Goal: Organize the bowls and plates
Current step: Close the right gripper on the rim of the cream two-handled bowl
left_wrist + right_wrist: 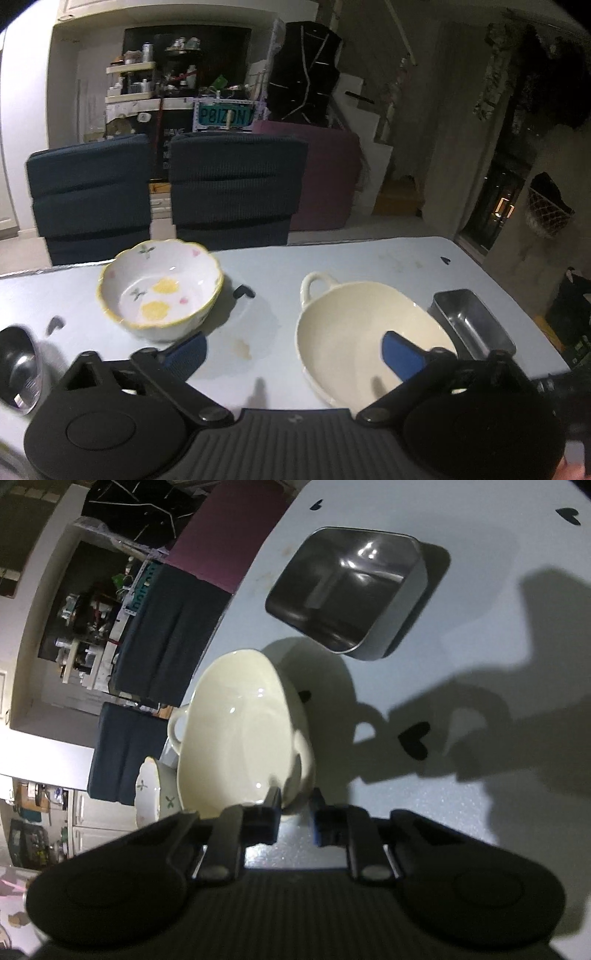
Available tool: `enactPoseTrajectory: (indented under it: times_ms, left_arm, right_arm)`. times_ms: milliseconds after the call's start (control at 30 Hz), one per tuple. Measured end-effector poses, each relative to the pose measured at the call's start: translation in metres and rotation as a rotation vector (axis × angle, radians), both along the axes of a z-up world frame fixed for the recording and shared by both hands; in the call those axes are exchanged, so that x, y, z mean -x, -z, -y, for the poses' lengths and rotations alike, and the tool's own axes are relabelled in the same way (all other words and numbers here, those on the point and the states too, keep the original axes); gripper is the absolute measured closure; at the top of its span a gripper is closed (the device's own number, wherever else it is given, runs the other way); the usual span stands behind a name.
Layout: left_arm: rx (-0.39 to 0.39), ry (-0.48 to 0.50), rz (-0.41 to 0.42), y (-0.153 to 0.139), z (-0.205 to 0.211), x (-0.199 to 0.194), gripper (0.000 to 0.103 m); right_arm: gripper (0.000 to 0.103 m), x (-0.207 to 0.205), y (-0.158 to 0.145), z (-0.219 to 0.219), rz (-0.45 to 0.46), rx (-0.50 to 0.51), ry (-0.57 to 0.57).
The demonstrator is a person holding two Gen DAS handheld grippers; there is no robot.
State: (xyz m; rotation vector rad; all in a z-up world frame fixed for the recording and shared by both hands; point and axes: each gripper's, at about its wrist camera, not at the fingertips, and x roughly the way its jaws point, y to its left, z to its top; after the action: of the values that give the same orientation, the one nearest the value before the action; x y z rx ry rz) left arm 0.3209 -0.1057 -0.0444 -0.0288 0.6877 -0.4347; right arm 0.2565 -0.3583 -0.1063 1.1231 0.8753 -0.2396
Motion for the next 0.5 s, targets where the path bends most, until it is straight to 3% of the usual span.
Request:
enactPoseTrajectory:
  times_ms: [333,500]
  left_arm:
    - [-0.016,0.000,-0.039,0.013,0.035,-0.073,0.034]
    - [-0.113,0.015,-0.076,0.028,0.059,-0.099,0.039]
  right_arm:
    - [0.086,0.002,0.000,0.002,-0.011,-0.035,0.017]
    - [0.087,0.003,0.001,0.004,-0.026,-0.071,0.052]
